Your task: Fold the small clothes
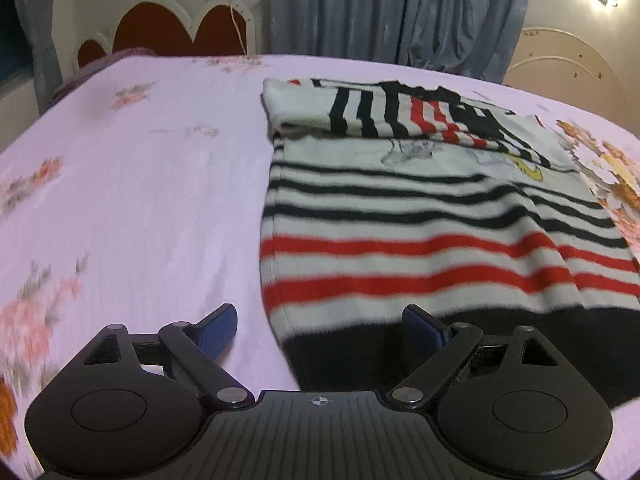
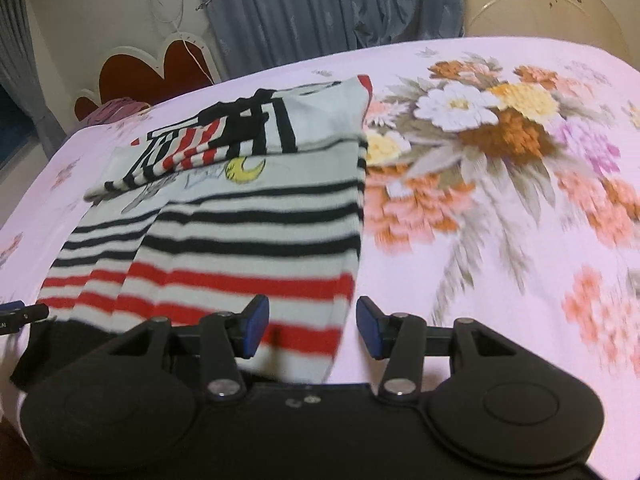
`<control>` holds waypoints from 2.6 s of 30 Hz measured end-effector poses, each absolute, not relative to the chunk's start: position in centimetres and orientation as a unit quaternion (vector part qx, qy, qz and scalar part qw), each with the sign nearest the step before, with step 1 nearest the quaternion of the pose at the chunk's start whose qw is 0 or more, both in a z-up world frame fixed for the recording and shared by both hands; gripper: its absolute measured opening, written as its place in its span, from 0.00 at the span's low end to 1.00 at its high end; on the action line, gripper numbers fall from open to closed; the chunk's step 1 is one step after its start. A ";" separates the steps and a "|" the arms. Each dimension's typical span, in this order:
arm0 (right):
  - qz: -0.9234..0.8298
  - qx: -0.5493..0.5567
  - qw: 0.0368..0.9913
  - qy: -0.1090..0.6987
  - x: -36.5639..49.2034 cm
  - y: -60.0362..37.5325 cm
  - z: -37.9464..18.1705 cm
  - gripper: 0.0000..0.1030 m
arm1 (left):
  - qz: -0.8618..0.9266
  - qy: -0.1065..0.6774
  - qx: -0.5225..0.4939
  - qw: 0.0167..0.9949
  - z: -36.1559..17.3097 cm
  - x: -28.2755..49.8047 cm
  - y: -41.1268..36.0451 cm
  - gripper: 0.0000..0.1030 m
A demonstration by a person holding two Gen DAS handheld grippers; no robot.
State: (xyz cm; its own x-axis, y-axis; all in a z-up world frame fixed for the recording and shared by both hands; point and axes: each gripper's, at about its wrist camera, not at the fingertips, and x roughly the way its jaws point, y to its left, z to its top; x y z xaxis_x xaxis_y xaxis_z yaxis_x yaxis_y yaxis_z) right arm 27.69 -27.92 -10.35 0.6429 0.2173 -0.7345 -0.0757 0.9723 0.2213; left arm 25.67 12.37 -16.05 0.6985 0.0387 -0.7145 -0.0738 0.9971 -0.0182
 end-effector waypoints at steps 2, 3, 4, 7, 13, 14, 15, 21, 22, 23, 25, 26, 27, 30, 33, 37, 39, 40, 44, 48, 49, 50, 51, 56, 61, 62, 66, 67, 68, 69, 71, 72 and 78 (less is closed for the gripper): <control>0.087 0.094 0.899 0.418 26.7 -28.2 -10.6 0.46 | 0.030 0.391 -0.030 0.919 -16.5 24.7 12.3 0.85; 0.089 0.096 0.898 0.419 26.4 -28.3 -10.8 0.46 | 0.029 0.394 -0.032 0.918 -16.7 24.3 12.3 0.83; 0.091 0.097 0.897 0.421 25.9 -28.3 -10.9 0.47 | 0.029 0.398 -0.035 0.916 -17.0 24.0 12.3 0.77; 0.090 0.081 0.895 0.428 24.9 -27.9 -11.4 0.48 | 0.027 0.398 -0.048 0.916 -17.4 23.1 12.4 0.75; 0.109 0.129 0.881 0.442 24.2 -28.2 -12.6 0.50 | -0.031 0.402 -0.129 0.906 -17.5 22.6 13.5 0.75; 0.110 0.145 0.878 0.442 24.1 -28.5 -12.8 0.50 | -0.040 0.404 -0.139 0.903 -17.6 22.5 13.5 0.75; 0.111 0.158 0.876 0.441 24.1 -28.7 -12.9 0.51 | -0.048 0.407 -0.145 0.901 -17.7 22.3 13.5 0.75; 0.154 0.227 0.850 0.449 24.6 -29.2 -13.5 0.52 | -0.081 0.406 -0.190 0.890 -18.0 23.1 14.1 0.74; 0.155 0.235 0.849 0.447 24.9 -29.3 -13.6 0.51 | -0.084 0.401 -0.202 0.890 -18.1 23.5 14.5 0.74; 0.157 0.241 0.848 0.445 25.3 -29.3 -13.7 0.51 | -0.082 0.397 -0.213 0.889 -18.2 24.2 14.8 0.71; 0.159 0.257 0.842 0.446 26.1 -29.3 -13.9 0.50 | -0.077 0.391 -0.229 0.888 -18.3 25.4 15.3 0.68; 0.161 0.263 0.840 0.446 26.5 -29.3 -14.0 0.50 | -0.078 0.391 -0.239 0.885 -18.4 26.0 15.6 0.67; 0.163 0.265 0.839 0.447 26.7 -29.2 -14.0 0.50 | -0.081 0.392 -0.253 0.881 -18.5 26.5 15.8 0.67; 0.172 0.255 0.837 0.452 26.5 -29.1 -13.9 0.49 | -0.104 0.396 -0.296 0.863 -19.0 26.5 16.3 0.61; 0.192 0.254 0.831 0.457 25.6 -29.2 -14.1 0.49 | -0.104 0.396 -0.291 0.864 -19.7 25.0 16.5 0.43; 0.195 0.259 0.828 0.457 25.6 -29.3 -14.4 0.41 | -0.088 0.395 -0.335 0.851 -20.8 24.8 18.0 0.23; 0.194 0.255 0.828 0.461 26.2 -28.9 -14.4 0.36 | -0.087 0.394 -0.340 0.849 -21.0 25.1 17.9 0.22; 0.195 0.248 0.829 0.462 26.4 -28.7 -14.4 0.32 | -0.089 0.394 -0.335 0.851 -21.0 25.3 17.7 0.22; 0.197 0.228 0.836 0.458 27.1 -28.6 -14.1 0.05 | -0.078 0.370 -0.335 0.863 -20.3 25.2 18.0 0.05; 0.198 0.263 0.849 0.413 27.6 -30.3 -11.4 0.05 | -0.079 0.329 -0.363 0.868 -18.9 25.7 19.5 0.05; 0.196 0.261 0.853 0.408 28.2 -30.3 -11.0 0.05 | -0.082 0.333 -0.355 0.870 -18.8 26.6 19.5 0.05; 0.192 0.259 0.856 0.404 29.0 -30.2 -10.7 0.05 | -0.086 0.333 -0.351 0.871 -18.6 27.6 19.6 0.05; 0.188 0.260 0.858 0.400 30.1 -29.9 -10.5 0.05 | -0.092 0.329 -0.353 0.871 -18.3 28.7 19.7 0.05; 0.168 0.269 0.879 0.356 35.9 -29.0 -7.9 0.05 | -0.109 0.292 -0.343 0.886 -15.1 35.5 20.1 0.05; 0.147 0.311 0.880 0.327 43.5 -29.7 -6.3 0.05 | -0.115 0.284 -0.344 0.888 -13.1 44.1 20.9 0.05; 0.147 0.320 0.878 0.324 44.8 -29.8 -6.2 0.05 | -0.118 0.286 -0.336 0.890 -12.9 45.9 20.9 0.05; 0.130 0.345 0.870 0.327 50.5 -29.8 -6.6 0.05 | -0.115 0.312 -0.333 0.883 -13.1 53.0 21.1 0.05; 0.123 0.349 0.868 0.332 51.6 -29.8 -7.1 0.05 | -0.112 0.321 -0.336 0.878 -13.6 54.5 21.1 0.05; 0.114 0.355 0.863 0.341 53.0 -29.9 -7.9 0.05 | -0.112 0.329 -0.338 0.875 -14.1 55.6 21.1 0.05; 0.106 0.363 0.856 0.352 54.2 -29.9 -8.8 0.05 | -0.110 0.342 -0.338 0.870 -15.0 56.9 21.1 0.05; 0.093 0.371 0.845 0.373 55.8 -29.8 -10.5 0.05 | -0.102 0.369 -0.334 0.861 -16.5 58.1 20.8 0.05; 0.088 0.372 0.841 0.383 56.4 -29.8 -11.2 0.05 | -0.103 0.379 -0.338 0.855 -17.2 59.0 20.8 0.05; 0.084 0.438 0.798 0.406 61.0 -30.6 -14.9 0.16 | -0.141 0.340 -0.430 0.824 -19.2 61.7 21.8 0.06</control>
